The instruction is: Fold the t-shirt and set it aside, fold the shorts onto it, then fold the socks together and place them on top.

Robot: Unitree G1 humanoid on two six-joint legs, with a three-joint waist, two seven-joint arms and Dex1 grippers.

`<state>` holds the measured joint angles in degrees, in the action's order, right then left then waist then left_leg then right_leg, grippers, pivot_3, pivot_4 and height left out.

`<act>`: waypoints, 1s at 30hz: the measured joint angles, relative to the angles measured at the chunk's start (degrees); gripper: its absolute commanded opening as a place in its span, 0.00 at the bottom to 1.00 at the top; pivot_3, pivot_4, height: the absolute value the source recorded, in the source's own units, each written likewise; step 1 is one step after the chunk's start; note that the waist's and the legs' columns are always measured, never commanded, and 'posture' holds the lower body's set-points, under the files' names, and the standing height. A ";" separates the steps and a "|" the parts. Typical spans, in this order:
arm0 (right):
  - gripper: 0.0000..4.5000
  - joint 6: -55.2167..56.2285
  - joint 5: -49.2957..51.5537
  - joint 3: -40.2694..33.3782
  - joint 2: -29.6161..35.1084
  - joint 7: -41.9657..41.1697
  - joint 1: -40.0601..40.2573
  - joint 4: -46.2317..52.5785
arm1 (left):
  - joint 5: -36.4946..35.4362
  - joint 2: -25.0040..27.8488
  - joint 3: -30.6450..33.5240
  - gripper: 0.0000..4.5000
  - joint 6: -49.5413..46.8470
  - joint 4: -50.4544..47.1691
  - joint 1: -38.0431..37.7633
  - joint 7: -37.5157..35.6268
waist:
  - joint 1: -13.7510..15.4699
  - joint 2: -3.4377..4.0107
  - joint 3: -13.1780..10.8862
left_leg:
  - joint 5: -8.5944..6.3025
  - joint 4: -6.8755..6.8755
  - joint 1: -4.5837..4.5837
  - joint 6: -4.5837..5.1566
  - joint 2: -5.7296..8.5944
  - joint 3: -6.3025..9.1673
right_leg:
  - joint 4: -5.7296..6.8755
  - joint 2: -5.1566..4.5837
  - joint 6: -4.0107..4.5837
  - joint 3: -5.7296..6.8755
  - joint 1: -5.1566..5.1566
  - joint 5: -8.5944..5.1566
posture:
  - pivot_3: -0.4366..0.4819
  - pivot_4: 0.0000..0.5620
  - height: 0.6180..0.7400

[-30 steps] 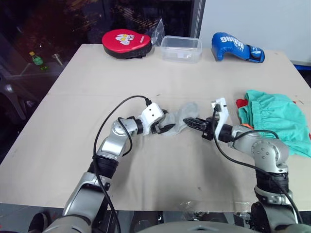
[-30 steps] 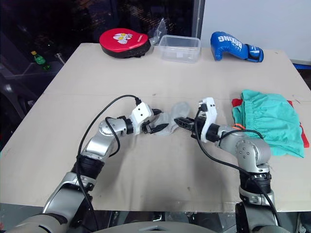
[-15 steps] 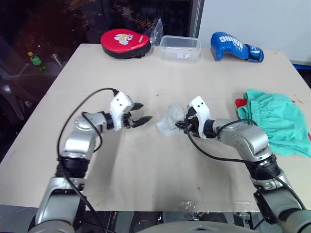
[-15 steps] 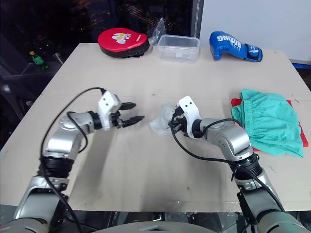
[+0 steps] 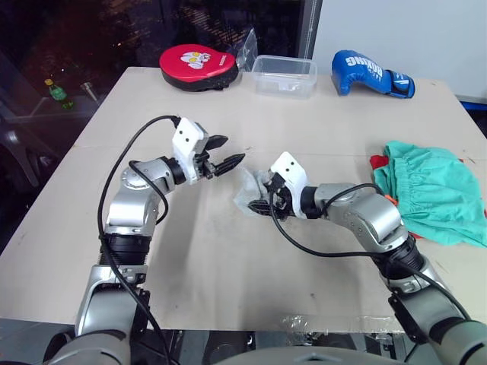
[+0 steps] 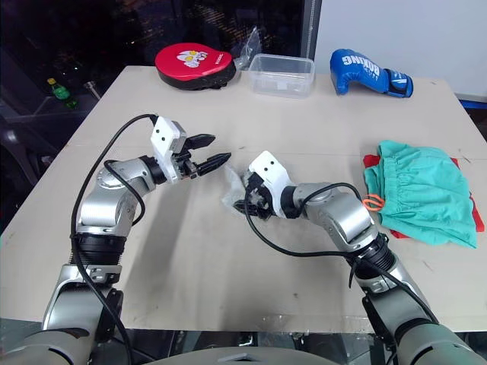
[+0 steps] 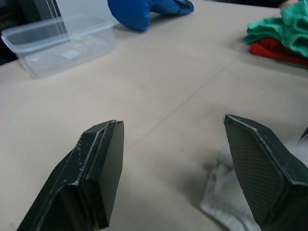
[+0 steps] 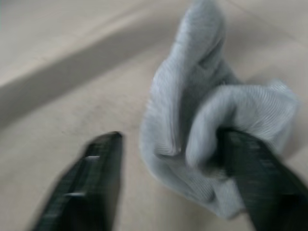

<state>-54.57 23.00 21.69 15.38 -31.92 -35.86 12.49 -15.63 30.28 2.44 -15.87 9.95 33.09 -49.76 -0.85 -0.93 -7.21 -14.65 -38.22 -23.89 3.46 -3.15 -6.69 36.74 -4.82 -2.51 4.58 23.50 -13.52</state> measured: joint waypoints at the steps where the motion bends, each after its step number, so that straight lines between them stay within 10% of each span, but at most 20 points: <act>1: 0.98 0.33 0.27 0.00 -0.03 -1.03 0.01 0.50 | 0.14 -0.10 -0.29 0.79 0.05 0.02 0.18 0.07 | 0.00 -0.01 0.00 | 0.00 0.00 0.01 0.00 0.00 0.00 | 0.00 0.00 0.00 0.00 -0.01 0.00 | 0.48 0.27 1.00; 18: 0.98 0.68 10.46 -13.19 -4.10 -3.66 0.13 0.94 | 2.59 -1.70 -6.65 0.79 0.37 -0.25 -2.19 -1.22 | 0.11 -0.01 0.00 | 0.00 -0.02 0.02 0.00 0.01 0.01 | 0.02 -0.01 0.01 0.00 -0.02 0.01 | 0.48 0.27 1.00; 30: 0.98 13.59 -7.39 -6.74 -0.83 1.54 -0.58 -15.93 | 3.26 1.69 -5.19 0.79 3.25 2.93 -2.34 -1.56 | -0.21 0.01 -0.02 | 0.02 0.03 0.04 -0.03 -0.03 -0.08 | 0.01 0.02 0.00 -0.05 0.03 0.00 | 0.48 0.27 1.00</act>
<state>-40.98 15.61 14.95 14.55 -30.38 -36.44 -3.44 -12.37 31.97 -2.74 -12.62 12.88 30.75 -51.32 -1.06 -0.92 -7.23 -14.64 -38.19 -23.85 3.43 -3.17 -6.77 36.75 -4.80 -2.51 4.53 23.53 -13.52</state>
